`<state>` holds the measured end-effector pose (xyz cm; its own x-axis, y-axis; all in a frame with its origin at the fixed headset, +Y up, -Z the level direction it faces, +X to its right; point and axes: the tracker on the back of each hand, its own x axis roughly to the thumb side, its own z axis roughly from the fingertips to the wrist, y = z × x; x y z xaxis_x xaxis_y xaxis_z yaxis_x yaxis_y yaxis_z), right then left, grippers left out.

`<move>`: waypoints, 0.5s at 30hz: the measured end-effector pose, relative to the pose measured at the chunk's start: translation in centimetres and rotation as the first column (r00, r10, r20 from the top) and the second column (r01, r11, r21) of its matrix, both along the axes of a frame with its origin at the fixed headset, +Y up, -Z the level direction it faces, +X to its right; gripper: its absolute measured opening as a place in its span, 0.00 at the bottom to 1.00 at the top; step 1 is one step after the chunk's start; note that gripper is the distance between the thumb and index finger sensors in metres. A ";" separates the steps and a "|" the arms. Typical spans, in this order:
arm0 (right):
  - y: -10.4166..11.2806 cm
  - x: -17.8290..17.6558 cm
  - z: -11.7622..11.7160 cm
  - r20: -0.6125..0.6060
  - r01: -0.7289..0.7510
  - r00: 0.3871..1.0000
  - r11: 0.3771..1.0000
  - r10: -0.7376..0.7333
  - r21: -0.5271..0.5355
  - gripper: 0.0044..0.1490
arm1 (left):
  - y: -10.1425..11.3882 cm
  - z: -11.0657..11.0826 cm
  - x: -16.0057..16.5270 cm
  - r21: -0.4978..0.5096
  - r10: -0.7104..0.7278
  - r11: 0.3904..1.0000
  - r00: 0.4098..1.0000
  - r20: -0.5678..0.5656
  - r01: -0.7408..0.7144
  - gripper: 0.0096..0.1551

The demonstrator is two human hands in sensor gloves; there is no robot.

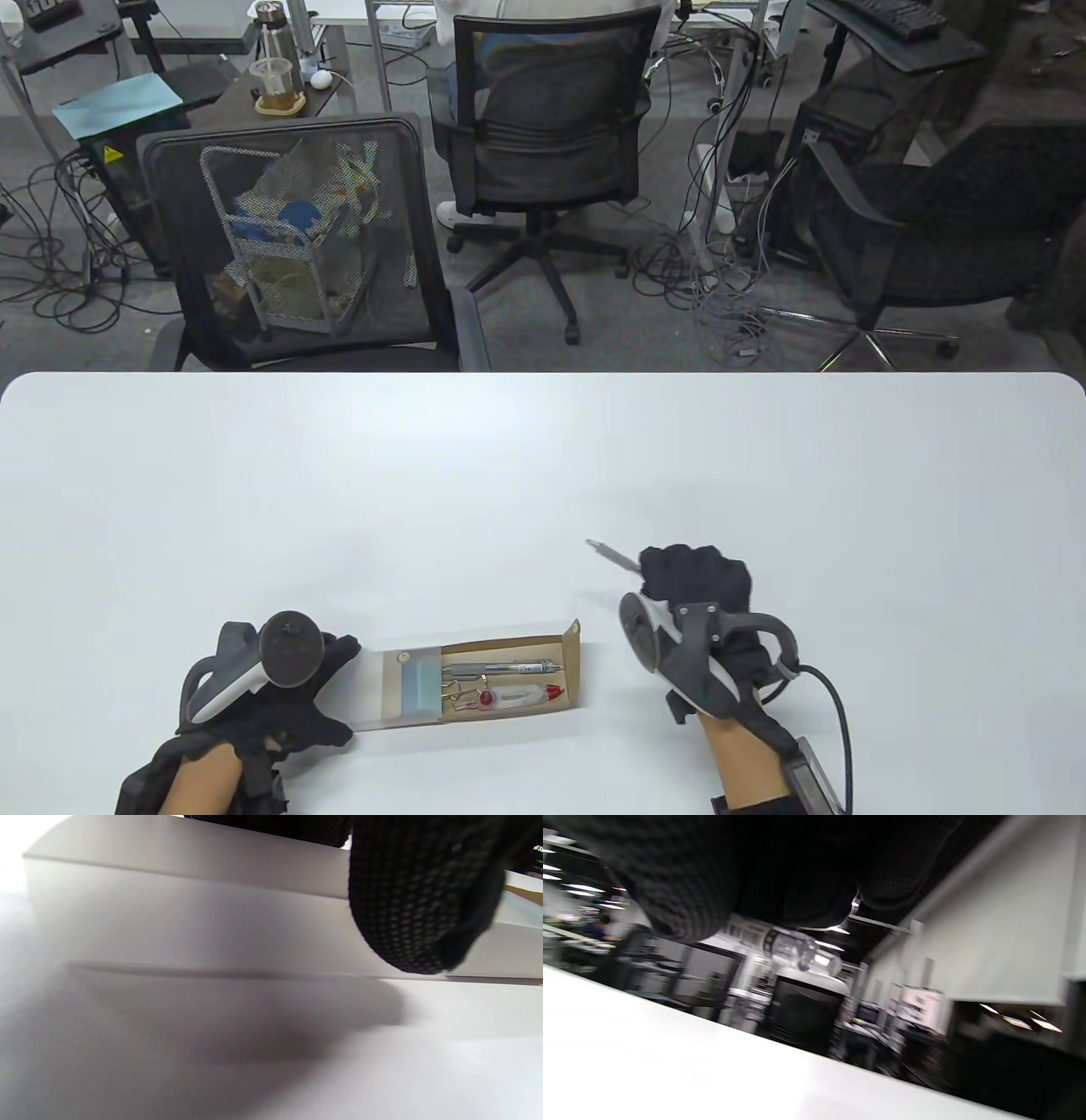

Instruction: Pack snap-button pull-out pencil case

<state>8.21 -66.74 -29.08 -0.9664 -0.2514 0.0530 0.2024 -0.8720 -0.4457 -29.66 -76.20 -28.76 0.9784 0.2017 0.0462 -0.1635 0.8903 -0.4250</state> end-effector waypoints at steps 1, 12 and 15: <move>0.1 -1.7 0.5 -0.053 -0.041 0.998 0.999 0.041 -0.003 0.28 | 0.0 0.0 0.0 -0.002 0.002 1.000 1.000 -0.001 -0.002 0.60; -4.4 -12.0 2.4 -0.315 -0.408 0.875 0.911 0.368 -0.068 0.28 | 0.0 0.0 0.0 0.000 0.001 1.000 1.000 0.001 -0.001 0.60; -5.8 -13.0 2.0 -0.296 -0.425 0.875 0.901 0.383 -0.090 0.27 | -0.1 0.0 0.0 -0.004 0.006 1.000 1.000 -0.002 -0.006 0.60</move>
